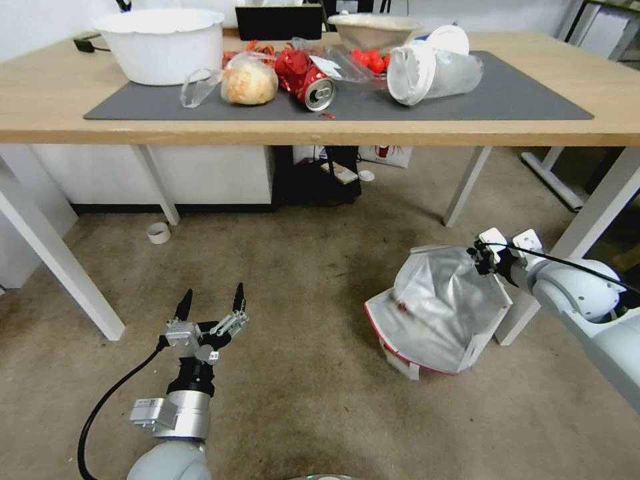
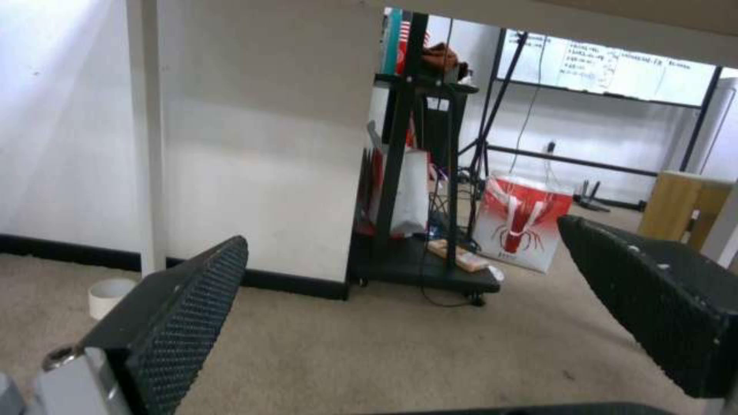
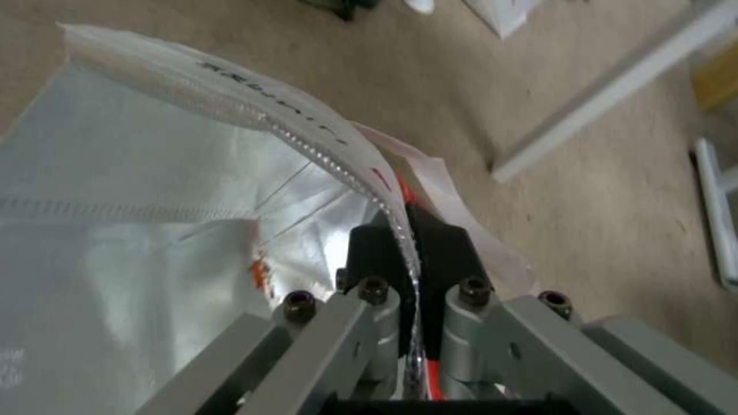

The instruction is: Pick up the food delivery bag from the floor and place it on the table.

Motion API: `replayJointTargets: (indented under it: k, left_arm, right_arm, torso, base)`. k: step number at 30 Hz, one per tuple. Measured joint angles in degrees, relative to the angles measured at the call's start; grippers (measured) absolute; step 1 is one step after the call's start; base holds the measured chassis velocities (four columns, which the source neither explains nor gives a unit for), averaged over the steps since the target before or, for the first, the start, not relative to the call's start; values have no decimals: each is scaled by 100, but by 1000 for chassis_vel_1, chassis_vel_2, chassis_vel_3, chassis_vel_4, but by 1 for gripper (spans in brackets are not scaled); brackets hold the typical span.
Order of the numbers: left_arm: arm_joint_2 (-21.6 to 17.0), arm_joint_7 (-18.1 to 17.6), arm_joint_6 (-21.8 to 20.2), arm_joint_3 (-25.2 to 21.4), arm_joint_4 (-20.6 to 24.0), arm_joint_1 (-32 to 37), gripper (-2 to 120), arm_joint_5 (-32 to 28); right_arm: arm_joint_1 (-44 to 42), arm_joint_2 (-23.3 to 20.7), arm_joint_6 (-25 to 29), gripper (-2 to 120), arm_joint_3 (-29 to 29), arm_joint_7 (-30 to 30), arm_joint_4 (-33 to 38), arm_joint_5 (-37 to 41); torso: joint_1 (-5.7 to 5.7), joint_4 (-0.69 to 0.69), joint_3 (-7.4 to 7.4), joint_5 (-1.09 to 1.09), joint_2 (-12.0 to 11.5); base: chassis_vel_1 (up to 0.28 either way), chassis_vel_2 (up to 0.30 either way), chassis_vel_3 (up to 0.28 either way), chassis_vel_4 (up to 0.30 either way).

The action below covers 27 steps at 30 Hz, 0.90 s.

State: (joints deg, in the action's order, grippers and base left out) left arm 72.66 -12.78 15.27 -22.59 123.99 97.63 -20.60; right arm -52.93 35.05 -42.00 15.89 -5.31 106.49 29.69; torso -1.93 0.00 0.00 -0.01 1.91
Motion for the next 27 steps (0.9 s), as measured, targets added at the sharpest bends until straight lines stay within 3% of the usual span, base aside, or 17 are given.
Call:
replayJointTargets:
  k: [9, 19, 27]
  left_arm:
    - [-1, -65, 6, -31, 43, 1, 100, -12]
    - [12, -108, -14, -82, 82, -13, 100, -33]
    - [-5, -147, -28, -91, 93, -95, 100, -80]
  right_arm:
    - [97, -219, 0, 0, -160, -251, 488, 253]
    - [1006, -931, 0, 0, -688, -372, 978, 2239]
    - [1382, -1286, 1, 0, -892, -271, 1330, 3374]
  torso:
    - [0, 0, 0, 1, 0]
    - [0, 0, 1, 0, 0]
    - [0, -1, 0, 0, 0]
  base:
    - [0, 0, 0, 0]
    - [0, 0, 0, 0]
    - [0, 0, 0, 0]
